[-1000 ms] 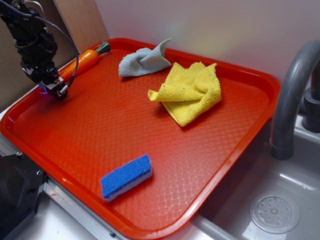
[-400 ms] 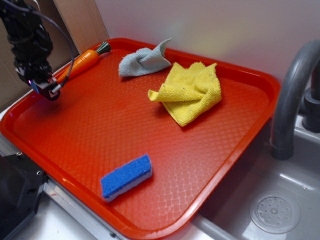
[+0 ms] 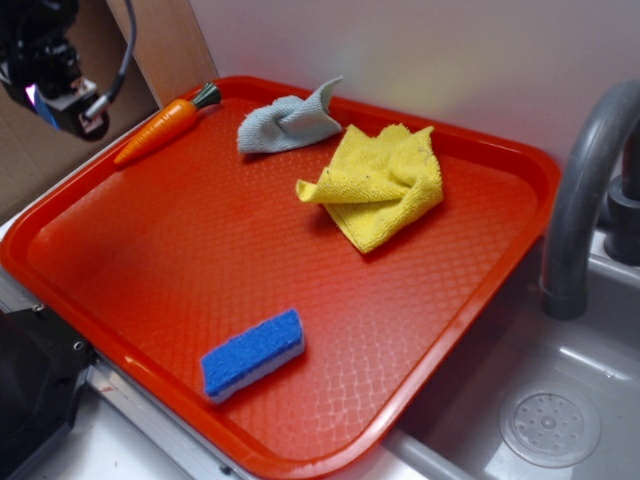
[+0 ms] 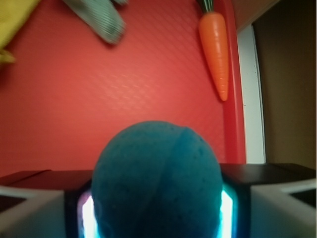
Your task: Grab the blue ball.
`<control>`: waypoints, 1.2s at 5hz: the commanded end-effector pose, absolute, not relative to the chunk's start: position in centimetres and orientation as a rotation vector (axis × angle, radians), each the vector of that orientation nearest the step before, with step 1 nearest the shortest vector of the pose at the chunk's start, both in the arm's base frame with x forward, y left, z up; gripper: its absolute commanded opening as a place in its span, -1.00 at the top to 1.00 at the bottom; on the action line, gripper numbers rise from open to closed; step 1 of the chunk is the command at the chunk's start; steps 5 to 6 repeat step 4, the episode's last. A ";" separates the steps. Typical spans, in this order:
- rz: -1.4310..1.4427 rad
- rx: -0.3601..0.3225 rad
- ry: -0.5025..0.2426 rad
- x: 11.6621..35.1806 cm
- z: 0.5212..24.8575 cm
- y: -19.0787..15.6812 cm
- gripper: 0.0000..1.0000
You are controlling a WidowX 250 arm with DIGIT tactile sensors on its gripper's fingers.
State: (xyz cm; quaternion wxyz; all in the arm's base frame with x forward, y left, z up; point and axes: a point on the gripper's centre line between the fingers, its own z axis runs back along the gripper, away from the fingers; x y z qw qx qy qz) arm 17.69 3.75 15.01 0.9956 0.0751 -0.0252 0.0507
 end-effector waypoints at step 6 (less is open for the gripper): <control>0.310 0.013 -0.163 17.1 20.0 -1.3 1.00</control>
